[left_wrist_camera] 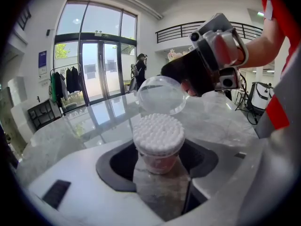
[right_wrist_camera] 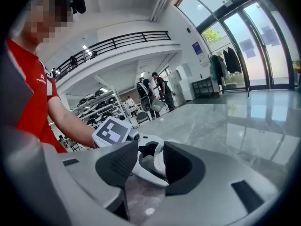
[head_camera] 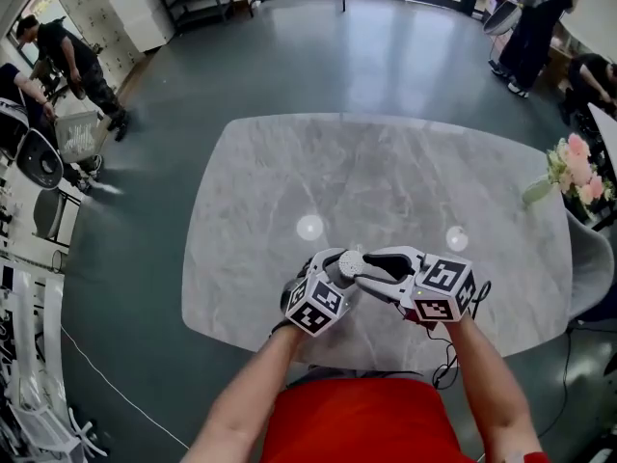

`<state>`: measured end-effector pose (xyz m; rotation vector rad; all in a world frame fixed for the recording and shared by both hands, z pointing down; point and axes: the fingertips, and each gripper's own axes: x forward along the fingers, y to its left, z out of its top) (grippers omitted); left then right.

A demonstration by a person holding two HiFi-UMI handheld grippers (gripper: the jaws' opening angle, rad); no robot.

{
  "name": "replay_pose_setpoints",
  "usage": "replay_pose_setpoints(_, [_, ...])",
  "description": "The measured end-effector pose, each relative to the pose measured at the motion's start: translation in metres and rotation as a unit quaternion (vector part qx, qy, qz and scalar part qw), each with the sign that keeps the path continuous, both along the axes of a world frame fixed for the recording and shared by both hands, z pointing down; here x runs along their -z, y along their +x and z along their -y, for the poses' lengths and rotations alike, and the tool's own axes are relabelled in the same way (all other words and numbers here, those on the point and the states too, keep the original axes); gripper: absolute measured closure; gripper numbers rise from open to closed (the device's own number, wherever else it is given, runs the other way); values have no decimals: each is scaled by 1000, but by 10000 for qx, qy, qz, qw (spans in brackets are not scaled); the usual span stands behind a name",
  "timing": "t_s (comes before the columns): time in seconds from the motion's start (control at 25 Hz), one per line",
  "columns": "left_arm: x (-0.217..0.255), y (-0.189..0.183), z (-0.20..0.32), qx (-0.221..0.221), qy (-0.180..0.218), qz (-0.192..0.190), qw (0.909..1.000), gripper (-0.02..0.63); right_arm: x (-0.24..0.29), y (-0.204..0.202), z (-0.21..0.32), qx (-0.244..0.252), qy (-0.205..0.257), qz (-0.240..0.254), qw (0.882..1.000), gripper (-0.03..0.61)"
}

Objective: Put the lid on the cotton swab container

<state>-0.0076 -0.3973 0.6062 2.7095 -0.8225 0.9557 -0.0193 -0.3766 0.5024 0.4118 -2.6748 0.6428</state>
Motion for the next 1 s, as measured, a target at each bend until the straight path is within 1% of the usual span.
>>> replay_pose_setpoints(0.16, [0, 2, 0, -51, 13, -7, 10000, 310, -11, -13, -1, 169, -172, -184, 9995, 457])
replay_pose_setpoints(0.28, [-1, 5, 0, -77, 24, -11, 10000, 310, -20, -18, 0, 223, -180, -406, 9988, 491])
replay_pose_setpoints(0.48, [-1, 6, -1, -149, 63, 9, 9999, 310, -35, -23, 4, 150, -188, -873, 9959, 531])
replay_pose_setpoints(0.52, [-1, 6, -1, -152, 65, 11, 9999, 310, -37, -24, 5, 104, -221, -919, 9955, 545])
replay_pose_setpoints(0.64, [-2, 4, -1, -177, 96, 78, 9998, 310, -38, -26, 7, 8, -397, -1028, 9939, 551])
replay_pose_setpoints(0.72, [-3, 5, -1, -212, 157, 234, 9994, 311, -39, -27, 7, 54, -272, -1317, 9909, 551])
replay_pose_setpoints(0.8, [-4, 7, -1, -229, 201, 388, 9988, 311, -40, -28, 6, 182, 46, -1742, 9845, 546])
replay_pose_setpoints(0.84, [-5, 8, -1, -212, 193, 400, 9988, 311, -41, -29, 5, 247, 159, -1890, 9815, 541])
replay_pose_setpoints(0.92, [-5, 10, -2, -156, 125, 299, 9994, 313, -41, -29, 4, 327, 196, -1938, 9803, 541])
replay_pose_setpoints(1.0, [-5, 12, -2, -106, 70, 170, 9998, 313, -40, -27, 3, 314, 168, -1778, 9834, 541])
